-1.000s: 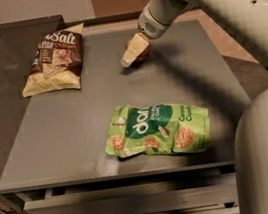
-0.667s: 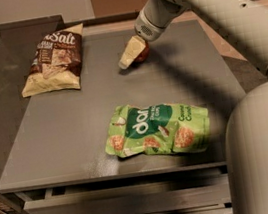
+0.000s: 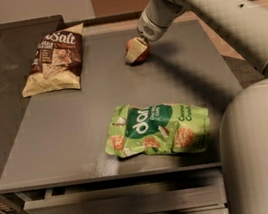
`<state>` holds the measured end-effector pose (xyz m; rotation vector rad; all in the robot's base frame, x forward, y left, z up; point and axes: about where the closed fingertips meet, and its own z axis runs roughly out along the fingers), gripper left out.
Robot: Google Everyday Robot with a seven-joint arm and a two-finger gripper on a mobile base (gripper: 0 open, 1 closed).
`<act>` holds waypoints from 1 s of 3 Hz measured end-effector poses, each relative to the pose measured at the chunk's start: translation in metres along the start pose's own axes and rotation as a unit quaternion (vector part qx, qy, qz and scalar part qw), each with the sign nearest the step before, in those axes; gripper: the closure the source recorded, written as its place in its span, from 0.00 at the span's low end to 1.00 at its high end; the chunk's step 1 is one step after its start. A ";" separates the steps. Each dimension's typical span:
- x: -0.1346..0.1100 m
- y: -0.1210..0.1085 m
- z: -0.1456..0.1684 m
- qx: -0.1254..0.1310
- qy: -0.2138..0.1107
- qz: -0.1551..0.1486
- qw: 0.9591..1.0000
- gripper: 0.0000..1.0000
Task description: Move apple near green rice chip bag
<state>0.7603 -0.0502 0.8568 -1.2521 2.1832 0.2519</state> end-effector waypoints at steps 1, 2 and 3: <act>0.002 -0.001 -0.012 0.000 -0.010 -0.001 1.000 0.64; 0.009 0.005 -0.039 -0.006 -0.026 -0.017 0.999 0.88; 0.026 0.022 -0.072 -0.015 -0.043 -0.043 0.998 1.00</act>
Offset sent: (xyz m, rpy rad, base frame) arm -0.0524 -0.0467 0.0535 0.0542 -0.0796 0.0881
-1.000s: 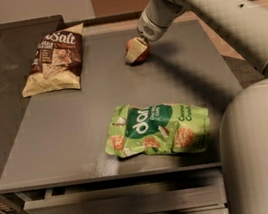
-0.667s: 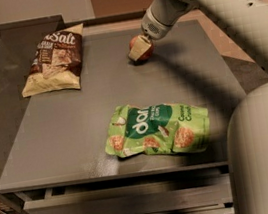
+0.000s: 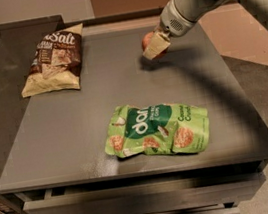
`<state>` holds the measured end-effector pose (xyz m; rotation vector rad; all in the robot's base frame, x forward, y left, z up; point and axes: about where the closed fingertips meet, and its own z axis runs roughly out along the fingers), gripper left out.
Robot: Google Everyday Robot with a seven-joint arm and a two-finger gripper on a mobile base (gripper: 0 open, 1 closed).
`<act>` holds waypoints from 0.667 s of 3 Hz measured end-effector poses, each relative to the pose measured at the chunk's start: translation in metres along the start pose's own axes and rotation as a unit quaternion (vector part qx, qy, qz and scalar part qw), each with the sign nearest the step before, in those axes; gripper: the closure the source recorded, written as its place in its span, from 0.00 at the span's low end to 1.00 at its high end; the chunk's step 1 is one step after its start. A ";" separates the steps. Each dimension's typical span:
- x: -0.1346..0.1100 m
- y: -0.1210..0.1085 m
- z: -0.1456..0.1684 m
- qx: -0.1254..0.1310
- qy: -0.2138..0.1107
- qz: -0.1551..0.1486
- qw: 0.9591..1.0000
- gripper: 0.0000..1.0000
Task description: Move apple near green rice chip bag
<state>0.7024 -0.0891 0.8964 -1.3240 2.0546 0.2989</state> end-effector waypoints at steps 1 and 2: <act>0.027 0.030 -0.027 -0.022 -0.006 -0.025 0.999 1.00; 0.052 0.059 -0.036 -0.049 -0.008 -0.035 0.998 1.00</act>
Offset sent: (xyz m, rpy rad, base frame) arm -0.1287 -0.0432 -0.0354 0.0240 0.0689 0.1777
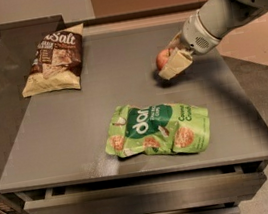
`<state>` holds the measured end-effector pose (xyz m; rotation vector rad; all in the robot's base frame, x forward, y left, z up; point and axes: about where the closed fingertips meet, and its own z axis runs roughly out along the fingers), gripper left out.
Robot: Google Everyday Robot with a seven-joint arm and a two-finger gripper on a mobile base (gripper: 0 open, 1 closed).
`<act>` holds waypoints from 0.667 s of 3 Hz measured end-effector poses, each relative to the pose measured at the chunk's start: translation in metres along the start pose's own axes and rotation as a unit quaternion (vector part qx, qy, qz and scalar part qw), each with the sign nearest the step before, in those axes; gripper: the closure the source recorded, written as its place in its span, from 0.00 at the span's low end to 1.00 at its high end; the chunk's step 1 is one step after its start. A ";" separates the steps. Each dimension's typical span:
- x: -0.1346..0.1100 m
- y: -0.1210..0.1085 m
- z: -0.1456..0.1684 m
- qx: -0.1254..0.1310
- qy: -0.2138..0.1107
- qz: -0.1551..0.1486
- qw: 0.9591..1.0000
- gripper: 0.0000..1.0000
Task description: Move apple near green rice chip bag
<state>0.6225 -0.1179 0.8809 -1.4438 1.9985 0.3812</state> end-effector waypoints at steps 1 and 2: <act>0.012 0.025 0.001 -0.025 -0.007 -0.009 1.000 1.00; 0.014 0.046 0.001 -0.044 -0.018 -0.023 0.999 0.82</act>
Offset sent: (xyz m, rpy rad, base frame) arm -0.0688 0.0099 -0.0186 0.0579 0.0245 0.1520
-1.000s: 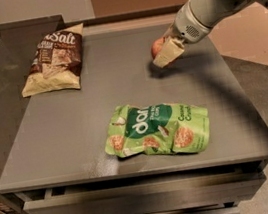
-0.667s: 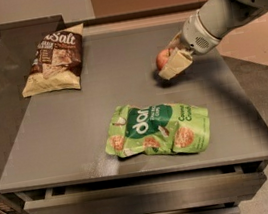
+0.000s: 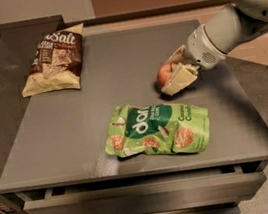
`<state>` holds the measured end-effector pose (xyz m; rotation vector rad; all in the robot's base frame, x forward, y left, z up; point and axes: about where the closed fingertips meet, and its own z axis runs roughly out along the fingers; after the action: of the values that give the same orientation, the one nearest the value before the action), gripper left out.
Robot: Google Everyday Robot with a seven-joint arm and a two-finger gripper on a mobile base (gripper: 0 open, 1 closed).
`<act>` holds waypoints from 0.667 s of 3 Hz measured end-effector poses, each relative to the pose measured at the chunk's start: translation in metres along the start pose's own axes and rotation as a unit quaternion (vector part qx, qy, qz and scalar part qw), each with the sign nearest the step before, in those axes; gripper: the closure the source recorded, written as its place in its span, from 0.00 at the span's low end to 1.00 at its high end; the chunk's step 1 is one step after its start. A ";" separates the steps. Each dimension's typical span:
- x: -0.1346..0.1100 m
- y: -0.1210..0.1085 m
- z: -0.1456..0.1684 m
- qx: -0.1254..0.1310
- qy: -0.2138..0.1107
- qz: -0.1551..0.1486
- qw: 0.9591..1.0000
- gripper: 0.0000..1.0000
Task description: Move apple near green rice chip bag
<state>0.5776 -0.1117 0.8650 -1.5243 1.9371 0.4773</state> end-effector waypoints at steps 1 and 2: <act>0.001 0.015 -0.001 -0.013 -0.009 -0.008 1.000 0.59; 0.003 0.023 0.004 -0.022 -0.010 -0.010 1.000 0.36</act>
Offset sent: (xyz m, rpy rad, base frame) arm -0.0293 0.0073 -0.0122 0.0255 0.0247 0.0571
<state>0.5561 -0.1049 0.8581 -1.5593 1.9055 0.5285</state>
